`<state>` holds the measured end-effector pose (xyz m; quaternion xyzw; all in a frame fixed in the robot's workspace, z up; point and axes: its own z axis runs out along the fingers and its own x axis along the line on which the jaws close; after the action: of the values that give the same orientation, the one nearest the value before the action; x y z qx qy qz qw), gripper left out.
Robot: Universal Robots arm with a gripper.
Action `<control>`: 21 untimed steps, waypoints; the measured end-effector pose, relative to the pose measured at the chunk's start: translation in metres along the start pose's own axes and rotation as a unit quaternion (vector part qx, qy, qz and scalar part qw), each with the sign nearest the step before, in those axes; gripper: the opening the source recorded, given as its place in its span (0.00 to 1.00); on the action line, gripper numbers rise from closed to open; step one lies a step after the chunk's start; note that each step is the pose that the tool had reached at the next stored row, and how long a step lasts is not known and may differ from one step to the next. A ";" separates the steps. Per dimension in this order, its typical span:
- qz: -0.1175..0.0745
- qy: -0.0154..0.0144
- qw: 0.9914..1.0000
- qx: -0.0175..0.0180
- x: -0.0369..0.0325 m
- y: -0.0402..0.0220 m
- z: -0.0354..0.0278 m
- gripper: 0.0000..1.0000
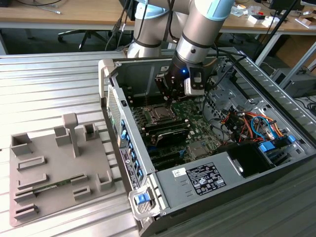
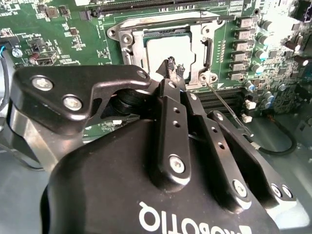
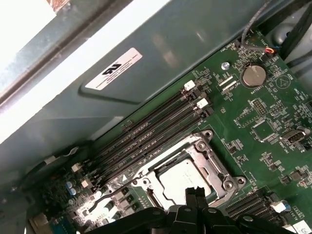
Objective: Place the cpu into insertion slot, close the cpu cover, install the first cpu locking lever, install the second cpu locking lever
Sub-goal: 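Install the first cpu locking lever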
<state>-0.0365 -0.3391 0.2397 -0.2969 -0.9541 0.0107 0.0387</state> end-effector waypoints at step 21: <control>-0.185 0.013 0.982 -0.019 0.0000 0.0000 0.0000 0.11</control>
<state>-0.0365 -0.3391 0.2397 -0.1156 -0.9920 -0.0186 0.0463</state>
